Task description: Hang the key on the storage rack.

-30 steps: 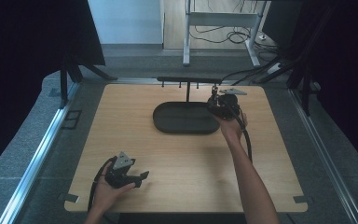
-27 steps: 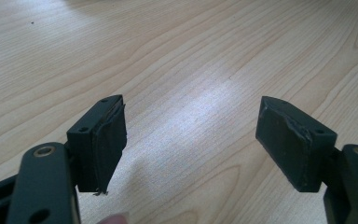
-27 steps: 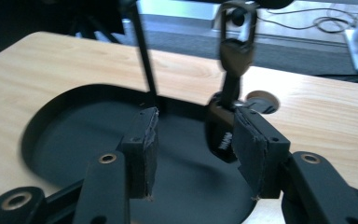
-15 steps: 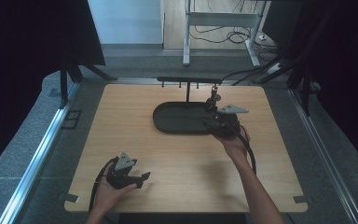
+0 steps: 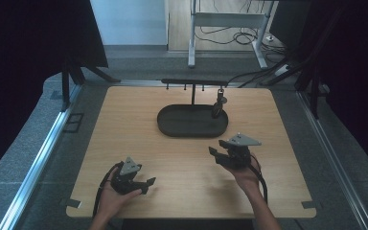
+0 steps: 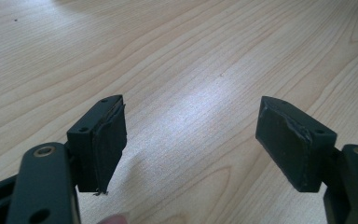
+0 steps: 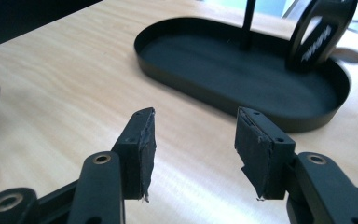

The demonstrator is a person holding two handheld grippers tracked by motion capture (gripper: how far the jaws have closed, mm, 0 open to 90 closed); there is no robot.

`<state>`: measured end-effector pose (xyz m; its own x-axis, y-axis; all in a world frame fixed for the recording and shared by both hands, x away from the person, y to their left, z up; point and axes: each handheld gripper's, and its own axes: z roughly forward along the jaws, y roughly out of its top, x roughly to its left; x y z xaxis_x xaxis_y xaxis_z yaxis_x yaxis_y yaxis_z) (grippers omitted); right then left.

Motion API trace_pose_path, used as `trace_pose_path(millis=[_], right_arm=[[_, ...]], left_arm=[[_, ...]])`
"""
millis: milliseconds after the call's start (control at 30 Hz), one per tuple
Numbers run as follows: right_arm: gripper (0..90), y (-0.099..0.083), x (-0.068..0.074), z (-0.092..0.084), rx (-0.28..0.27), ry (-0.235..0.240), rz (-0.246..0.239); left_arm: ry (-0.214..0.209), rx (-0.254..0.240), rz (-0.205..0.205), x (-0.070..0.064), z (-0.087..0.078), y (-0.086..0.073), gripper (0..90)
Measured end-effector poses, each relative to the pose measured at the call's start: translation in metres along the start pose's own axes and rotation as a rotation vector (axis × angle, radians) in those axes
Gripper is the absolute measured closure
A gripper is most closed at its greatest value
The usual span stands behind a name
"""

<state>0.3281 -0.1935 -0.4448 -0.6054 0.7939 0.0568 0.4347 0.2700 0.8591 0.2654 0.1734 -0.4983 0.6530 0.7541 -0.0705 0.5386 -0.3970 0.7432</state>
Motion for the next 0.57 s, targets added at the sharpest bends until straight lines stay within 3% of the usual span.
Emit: trace_pose_path(millis=[267,567], right_arm=[[47.7,-0.031,0.003,-0.009,0.013,0.021,0.03],[44.7,-0.033,0.004,-0.013,0.006,0.023,0.034]], left_arm=[[0.003,0.003,0.002,0.0,0.0,0.0,25.0],[-0.004,0.0,0.012,-0.003,0.001,0.001,25.0]])
